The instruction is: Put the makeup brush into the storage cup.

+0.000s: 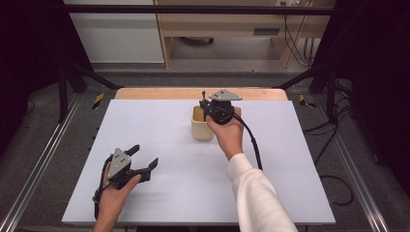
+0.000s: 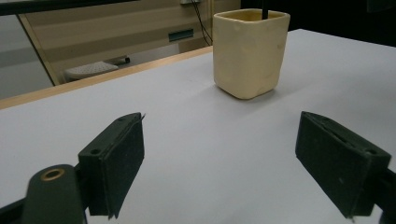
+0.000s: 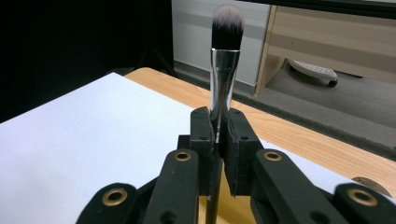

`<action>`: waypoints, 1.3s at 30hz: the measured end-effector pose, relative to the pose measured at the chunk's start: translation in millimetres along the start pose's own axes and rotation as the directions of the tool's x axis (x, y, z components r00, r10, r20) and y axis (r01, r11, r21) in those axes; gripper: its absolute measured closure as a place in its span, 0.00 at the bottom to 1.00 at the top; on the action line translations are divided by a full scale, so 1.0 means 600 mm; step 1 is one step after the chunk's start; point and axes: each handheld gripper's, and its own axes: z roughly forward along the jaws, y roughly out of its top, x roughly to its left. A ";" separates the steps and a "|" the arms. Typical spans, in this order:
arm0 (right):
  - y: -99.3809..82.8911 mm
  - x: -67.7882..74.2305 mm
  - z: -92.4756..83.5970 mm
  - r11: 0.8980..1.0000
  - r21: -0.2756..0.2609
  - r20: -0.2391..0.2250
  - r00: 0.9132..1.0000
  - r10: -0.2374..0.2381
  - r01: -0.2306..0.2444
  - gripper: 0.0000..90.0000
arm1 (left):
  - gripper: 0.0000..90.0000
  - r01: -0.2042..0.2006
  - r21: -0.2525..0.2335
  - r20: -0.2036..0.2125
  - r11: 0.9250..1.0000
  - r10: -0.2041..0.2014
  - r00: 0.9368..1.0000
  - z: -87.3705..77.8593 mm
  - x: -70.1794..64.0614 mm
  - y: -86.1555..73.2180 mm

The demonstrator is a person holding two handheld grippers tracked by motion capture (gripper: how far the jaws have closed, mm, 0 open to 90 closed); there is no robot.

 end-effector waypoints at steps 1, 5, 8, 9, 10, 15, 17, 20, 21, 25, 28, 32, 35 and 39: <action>-0.001 0.000 0.000 1.000 -0.001 -0.001 1.000 0.003 -0.003 0.92 | 0.17 0.000 -0.001 0.000 1.000 0.000 1.000 0.000 0.000 0.000; -0.005 -0.002 0.000 1.000 0.004 -0.001 1.000 0.004 -0.004 0.92 | 0.17 0.000 -0.002 -0.002 1.000 0.000 1.000 0.000 0.000 0.000; -0.009 -0.004 0.001 1.000 0.009 -0.001 1.000 0.005 -0.005 0.92 | 0.17 0.001 0.000 -0.004 1.000 -0.001 1.000 -0.001 0.000 -0.001; -0.011 -0.005 0.001 1.000 0.011 -0.001 1.000 0.006 -0.006 0.92 | 0.17 0.001 -0.001 -0.004 1.000 -0.001 1.000 -0.001 0.000 -0.001; -0.012 -0.005 0.002 1.000 0.012 -0.002 1.000 0.004 -0.004 0.92 | 0.17 0.002 -0.001 -0.005 1.000 -0.002 1.000 -0.001 0.000 -0.001; -0.017 -0.008 0.005 1.000 0.021 -0.005 1.000 0.014 -0.014 0.92 | 0.17 -0.005 0.008 -0.008 1.000 0.005 1.000 -0.001 -0.001 -0.002; -0.016 -0.009 0.004 1.000 0.018 -0.010 1.000 0.022 -0.021 0.92 | 0.17 -0.005 0.009 -0.011 1.000 0.005 1.000 -0.002 -0.001 -0.002; -0.014 -0.008 -0.004 1.000 0.008 -0.017 1.000 0.026 -0.026 0.90 | 0.17 0.003 0.004 -0.013 1.000 -0.003 1.000 -0.001 -0.001 -0.002; -0.012 -0.007 -0.010 1.000 0.002 -0.019 1.000 0.020 -0.020 0.90 | 0.17 0.002 0.005 -0.013 1.000 -0.002 1.000 -0.001 -0.001 -0.002; -0.008 -0.005 -0.032 1.000 -0.016 -0.031 0.999 0.016 -0.016 0.89 | 0.17 -0.005 0.004 -0.010 1.000 0.005 1.000 0.001 -0.001 0.000; -0.007 -0.004 -0.045 1.000 -0.016 -0.030 1.000 0.002 -0.002 0.89 | 0.17 -0.003 0.003 -0.011 1.000 0.003 1.000 0.000 0.000 -0.001; -0.004 -0.007 -0.058 1.000 -0.021 -0.029 1.000 0.001 -0.001 0.89 | 0.17 0.000 0.001 -0.014 1.000 0.000 1.000 0.000 0.002 0.000; -0.001 -0.008 -0.065 1.000 -0.030 -0.025 1.000 0.005 -0.006 0.89 | 0.17 -0.001 0.002 -0.014 1.000 0.001 1.000 0.000 0.002 0.000; 0.002 -0.009 -0.072 1.000 -0.030 -0.026 1.000 -0.007 0.006 0.89 | 0.17 -0.002 0.005 -0.012 1.000 0.002 1.000 0.003 0.002 -0.001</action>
